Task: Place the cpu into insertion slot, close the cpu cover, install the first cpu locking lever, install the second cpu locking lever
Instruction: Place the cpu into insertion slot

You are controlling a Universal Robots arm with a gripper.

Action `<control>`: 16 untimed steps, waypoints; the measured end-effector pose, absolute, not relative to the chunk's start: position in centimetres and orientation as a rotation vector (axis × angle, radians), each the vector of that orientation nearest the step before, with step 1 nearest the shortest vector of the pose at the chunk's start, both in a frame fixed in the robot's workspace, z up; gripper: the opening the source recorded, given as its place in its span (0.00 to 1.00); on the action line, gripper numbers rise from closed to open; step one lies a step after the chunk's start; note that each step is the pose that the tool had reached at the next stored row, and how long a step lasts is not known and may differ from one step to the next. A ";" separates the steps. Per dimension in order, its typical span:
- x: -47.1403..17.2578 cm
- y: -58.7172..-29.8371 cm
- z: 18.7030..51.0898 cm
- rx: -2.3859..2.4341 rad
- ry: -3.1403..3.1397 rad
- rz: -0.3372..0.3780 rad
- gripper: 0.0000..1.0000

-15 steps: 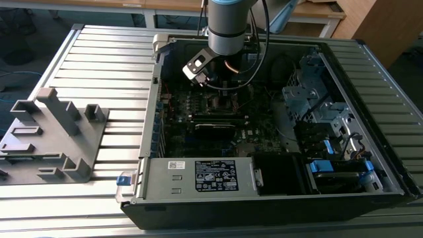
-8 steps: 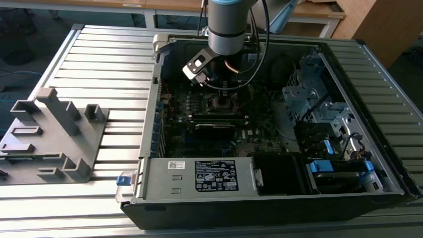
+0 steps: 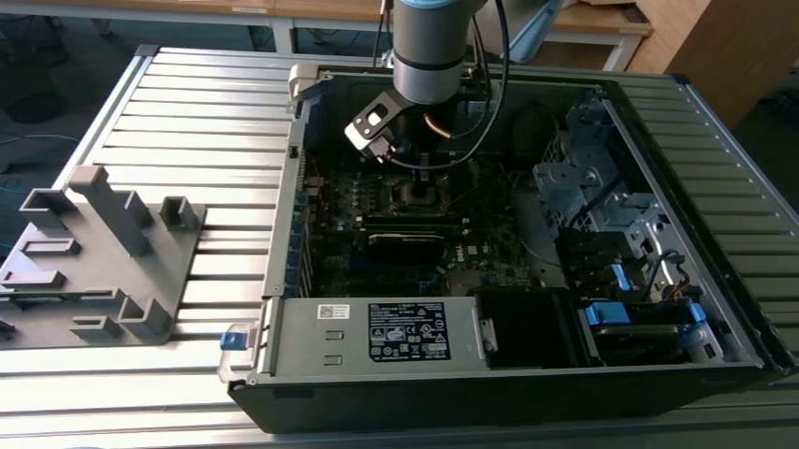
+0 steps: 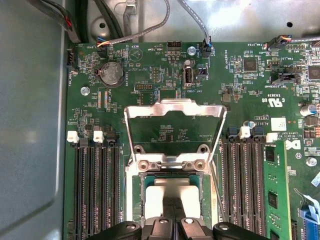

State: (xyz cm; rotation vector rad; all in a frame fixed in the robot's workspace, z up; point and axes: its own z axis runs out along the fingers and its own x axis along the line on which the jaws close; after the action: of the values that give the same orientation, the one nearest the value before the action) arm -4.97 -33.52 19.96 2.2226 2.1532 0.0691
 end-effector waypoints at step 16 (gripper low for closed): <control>-5.0 -33.5 19.8 2.223 2.153 0.070 0.10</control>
State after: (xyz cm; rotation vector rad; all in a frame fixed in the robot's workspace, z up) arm -4.97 -33.51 19.83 2.2229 2.1533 0.0702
